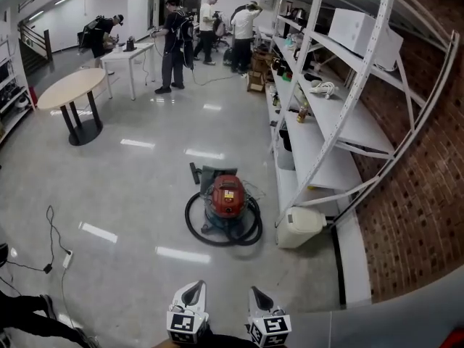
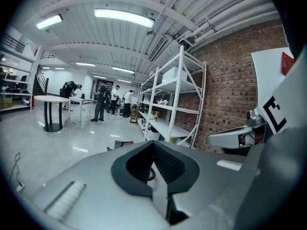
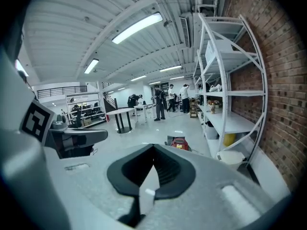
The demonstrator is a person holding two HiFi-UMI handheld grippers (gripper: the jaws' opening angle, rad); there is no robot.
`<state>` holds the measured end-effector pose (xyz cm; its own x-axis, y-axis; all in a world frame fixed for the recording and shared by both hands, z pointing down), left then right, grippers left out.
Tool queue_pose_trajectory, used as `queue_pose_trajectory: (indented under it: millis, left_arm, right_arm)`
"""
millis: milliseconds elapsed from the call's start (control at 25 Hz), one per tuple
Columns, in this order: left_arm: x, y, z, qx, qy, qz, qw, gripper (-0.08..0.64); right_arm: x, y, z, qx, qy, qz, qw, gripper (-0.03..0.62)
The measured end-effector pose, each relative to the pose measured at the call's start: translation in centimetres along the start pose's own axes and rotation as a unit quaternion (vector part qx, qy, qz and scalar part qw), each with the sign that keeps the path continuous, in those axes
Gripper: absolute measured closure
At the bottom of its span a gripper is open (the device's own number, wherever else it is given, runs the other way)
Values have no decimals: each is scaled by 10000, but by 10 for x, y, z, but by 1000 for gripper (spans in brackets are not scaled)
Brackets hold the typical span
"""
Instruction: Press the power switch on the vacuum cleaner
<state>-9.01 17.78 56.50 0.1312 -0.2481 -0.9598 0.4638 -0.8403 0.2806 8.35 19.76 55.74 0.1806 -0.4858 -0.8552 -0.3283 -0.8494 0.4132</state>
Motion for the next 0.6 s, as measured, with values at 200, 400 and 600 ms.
queue_pose_trajectory:
  millis: [200, 400, 600]
  left_arm:
    - [21, 30, 41, -52, 28, -148, 9999, 545]
    - [32, 52, 83, -10, 84, -244, 9997, 545]
    - [39, 64, 111, 100, 49, -285, 9995, 545]
  right_arm:
    - [29, 40, 11, -97, -33, -83, 9999, 600]
    - [51, 83, 25, -78, -139, -217, 9996, 600]
    - [63, 112, 33, -40, -295, -228, 9993, 600]
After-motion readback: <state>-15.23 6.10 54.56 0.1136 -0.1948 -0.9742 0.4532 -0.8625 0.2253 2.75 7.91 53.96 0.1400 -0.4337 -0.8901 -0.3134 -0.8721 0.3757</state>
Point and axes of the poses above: the fingertips, and each gripper's own axes: y forward along the fingers, z to its left, x out of its top, the point moved 4 cm from there along -y, backward along the fingers, and after that the axes turned 13 degrees about y, right-handed, at the moved point
